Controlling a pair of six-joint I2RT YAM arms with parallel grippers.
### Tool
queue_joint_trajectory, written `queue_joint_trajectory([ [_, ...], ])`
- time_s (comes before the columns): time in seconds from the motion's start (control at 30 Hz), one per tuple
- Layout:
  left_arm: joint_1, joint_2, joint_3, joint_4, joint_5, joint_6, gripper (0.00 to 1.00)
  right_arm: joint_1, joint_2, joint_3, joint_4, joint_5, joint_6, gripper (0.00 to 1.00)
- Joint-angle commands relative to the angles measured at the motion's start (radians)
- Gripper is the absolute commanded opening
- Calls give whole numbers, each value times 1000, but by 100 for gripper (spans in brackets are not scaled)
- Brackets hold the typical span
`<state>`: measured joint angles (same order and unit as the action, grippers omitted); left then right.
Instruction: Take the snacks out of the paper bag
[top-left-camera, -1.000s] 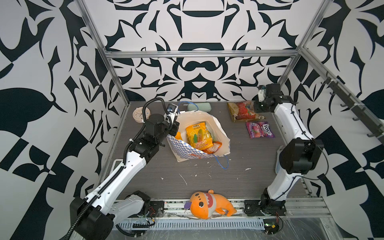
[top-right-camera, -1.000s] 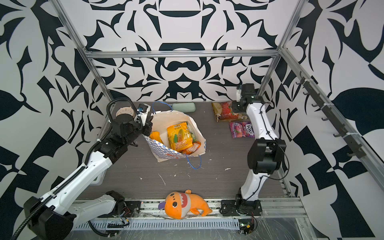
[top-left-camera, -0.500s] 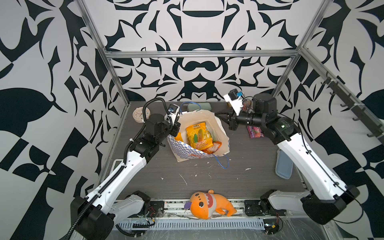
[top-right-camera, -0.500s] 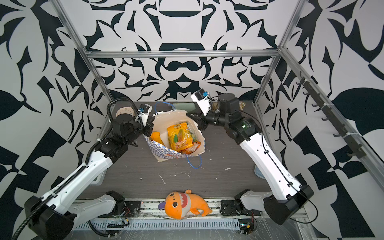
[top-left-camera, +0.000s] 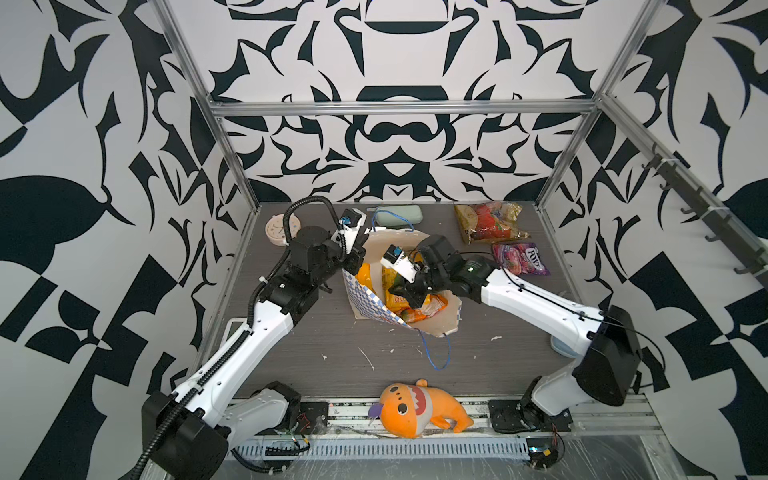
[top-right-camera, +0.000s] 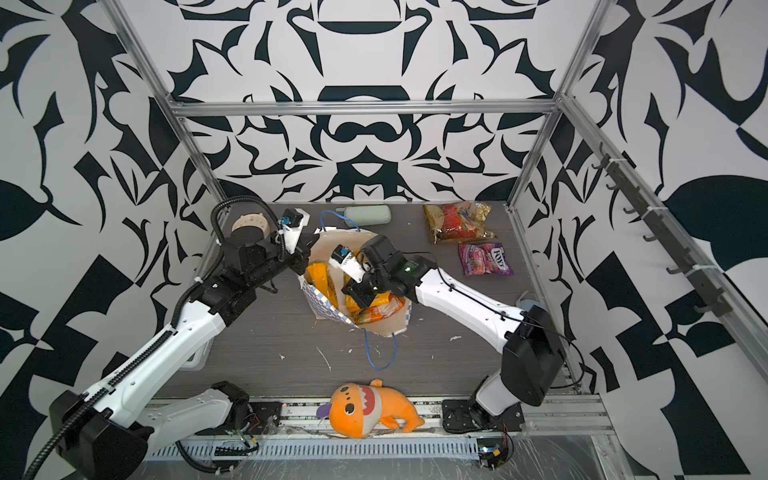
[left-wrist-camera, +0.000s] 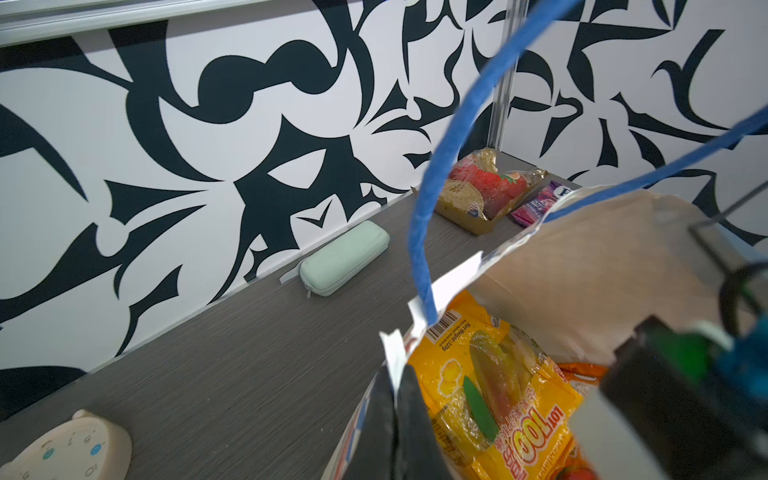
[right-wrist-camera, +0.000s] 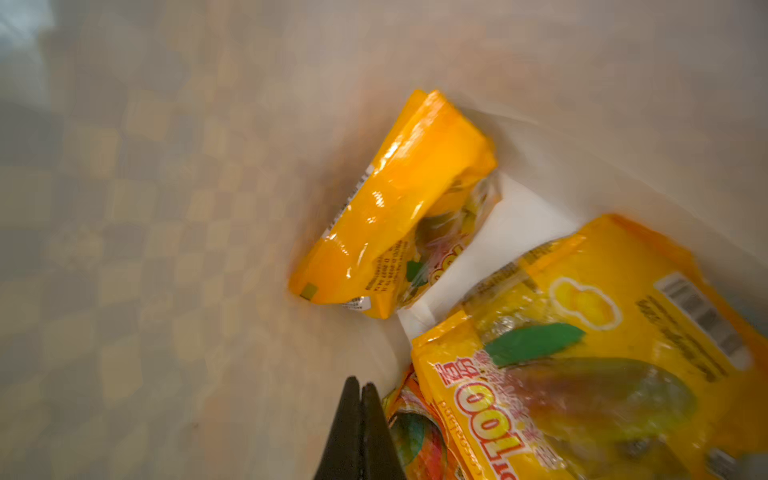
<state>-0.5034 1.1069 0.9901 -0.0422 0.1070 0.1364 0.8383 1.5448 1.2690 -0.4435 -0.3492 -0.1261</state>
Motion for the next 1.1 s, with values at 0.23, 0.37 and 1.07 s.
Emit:
queue_joint_trajectory([
  [0.23, 0, -66, -28, 61, 33, 9, 0, 141, -43, -111, 108, 47, -28, 0],
  [0.37, 0, -117, -69, 43, 100, 14, 0, 141, -42, -153, 147, 156, -19, 0],
  [1.07, -40, -165, -161, 54, 100, -17, 0, -65, 38, -229, 467, 577, 392, 1],
])
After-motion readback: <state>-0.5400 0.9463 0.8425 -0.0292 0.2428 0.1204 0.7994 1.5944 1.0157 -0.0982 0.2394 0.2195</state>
